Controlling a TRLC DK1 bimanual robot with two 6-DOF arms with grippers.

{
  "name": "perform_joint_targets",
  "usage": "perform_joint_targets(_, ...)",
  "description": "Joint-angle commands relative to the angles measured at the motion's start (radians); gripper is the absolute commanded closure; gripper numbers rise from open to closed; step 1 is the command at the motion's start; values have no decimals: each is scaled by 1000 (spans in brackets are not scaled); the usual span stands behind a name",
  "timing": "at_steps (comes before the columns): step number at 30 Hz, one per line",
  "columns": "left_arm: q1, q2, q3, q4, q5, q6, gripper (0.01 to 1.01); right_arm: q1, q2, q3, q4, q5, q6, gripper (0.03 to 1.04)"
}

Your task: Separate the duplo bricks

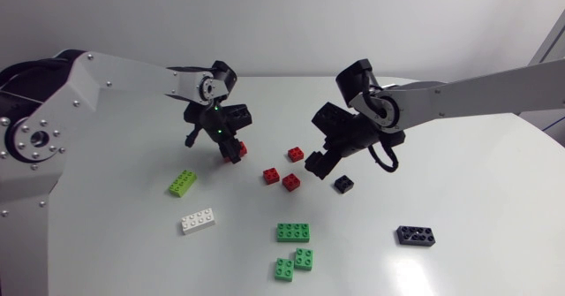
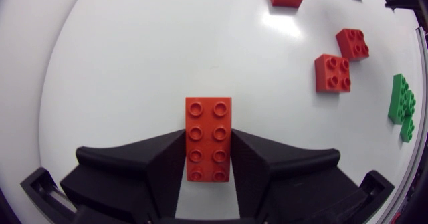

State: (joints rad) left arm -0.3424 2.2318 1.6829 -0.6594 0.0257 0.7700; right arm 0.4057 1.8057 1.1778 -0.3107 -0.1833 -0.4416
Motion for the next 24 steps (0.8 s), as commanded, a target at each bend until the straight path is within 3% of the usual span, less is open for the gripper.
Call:
perform_joint_targets(1, -40, 43, 64, -14, 3, 17, 831, -5, 11, -29, 4, -4, -3, 70)
perform_joint_targets(13, -168, 117, 204, -88, 10, -37, 830, -16, 152, 49, 42, 19, 64, 72)
perform_joint_targets(24, -185, 158, 218, -95, 19, -63, 825, -7, 257, 197, 44, 47, 152, 72)
